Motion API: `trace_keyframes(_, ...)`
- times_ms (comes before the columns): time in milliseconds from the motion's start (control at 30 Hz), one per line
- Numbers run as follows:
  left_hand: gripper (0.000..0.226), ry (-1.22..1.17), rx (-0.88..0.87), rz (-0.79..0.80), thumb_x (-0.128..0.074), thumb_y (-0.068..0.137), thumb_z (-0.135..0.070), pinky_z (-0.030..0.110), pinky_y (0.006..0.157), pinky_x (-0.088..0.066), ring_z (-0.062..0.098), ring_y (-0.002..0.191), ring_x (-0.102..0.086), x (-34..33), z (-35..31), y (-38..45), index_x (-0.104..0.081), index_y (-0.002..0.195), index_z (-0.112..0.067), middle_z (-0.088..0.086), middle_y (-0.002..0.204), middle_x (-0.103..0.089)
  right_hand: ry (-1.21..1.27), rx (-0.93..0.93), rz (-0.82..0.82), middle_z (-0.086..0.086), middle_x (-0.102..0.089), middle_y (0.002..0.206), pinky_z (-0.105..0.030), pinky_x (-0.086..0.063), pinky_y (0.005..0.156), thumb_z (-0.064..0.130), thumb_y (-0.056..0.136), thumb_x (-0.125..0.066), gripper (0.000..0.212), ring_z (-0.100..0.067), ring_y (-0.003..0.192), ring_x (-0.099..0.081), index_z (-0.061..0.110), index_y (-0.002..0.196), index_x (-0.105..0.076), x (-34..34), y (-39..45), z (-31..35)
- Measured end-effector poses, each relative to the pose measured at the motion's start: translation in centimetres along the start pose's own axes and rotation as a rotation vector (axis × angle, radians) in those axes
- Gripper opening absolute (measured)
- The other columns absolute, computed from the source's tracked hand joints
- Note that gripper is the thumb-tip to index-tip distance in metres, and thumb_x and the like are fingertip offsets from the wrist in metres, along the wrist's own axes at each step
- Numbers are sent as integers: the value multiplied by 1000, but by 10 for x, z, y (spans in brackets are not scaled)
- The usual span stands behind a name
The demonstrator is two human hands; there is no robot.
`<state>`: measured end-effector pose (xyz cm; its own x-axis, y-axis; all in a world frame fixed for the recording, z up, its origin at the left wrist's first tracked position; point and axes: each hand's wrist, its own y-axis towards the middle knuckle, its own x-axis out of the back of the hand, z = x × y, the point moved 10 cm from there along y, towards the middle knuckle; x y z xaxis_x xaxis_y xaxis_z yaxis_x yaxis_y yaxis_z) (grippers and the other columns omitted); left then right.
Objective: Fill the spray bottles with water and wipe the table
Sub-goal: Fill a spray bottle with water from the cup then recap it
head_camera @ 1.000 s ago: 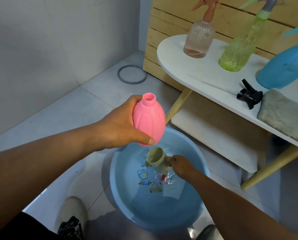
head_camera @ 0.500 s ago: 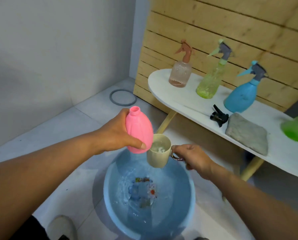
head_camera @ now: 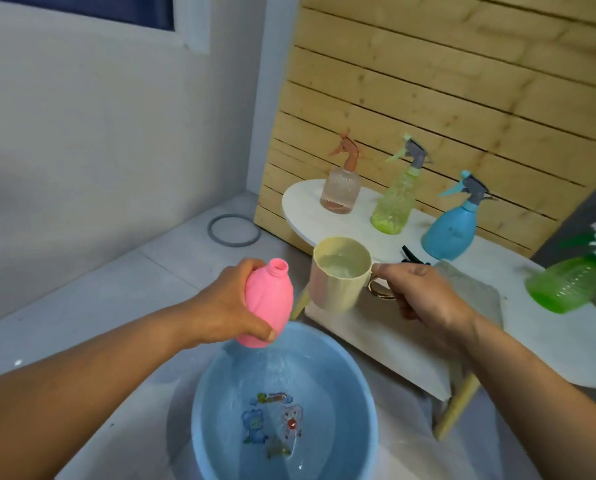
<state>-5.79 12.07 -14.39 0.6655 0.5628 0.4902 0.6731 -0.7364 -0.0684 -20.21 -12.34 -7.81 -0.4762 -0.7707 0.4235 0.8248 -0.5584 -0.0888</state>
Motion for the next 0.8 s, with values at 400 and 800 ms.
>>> trace_keyframes(400,100,91,-59,68,-98,57,-31,23,72,-58,7,107,-56,-20,-5,6,-34,133,-45,-23,122,-49,-140,184,-145,13,-34,43,-15,-28,40,44,86,-74,49,-5,39,-30,19,56,-45,9,-2,50)
trace_keyframes(800,102,194,-74,75,-98,56,-36,34,80,-62,13,110,-56,-19,-5,2,-34,135,-43,-19,123,-49,-254,262,-183,12,-40,46,-15,-29,38,49,82,-76,47,-4,40,-32,11,63,-57,4,-5,61)
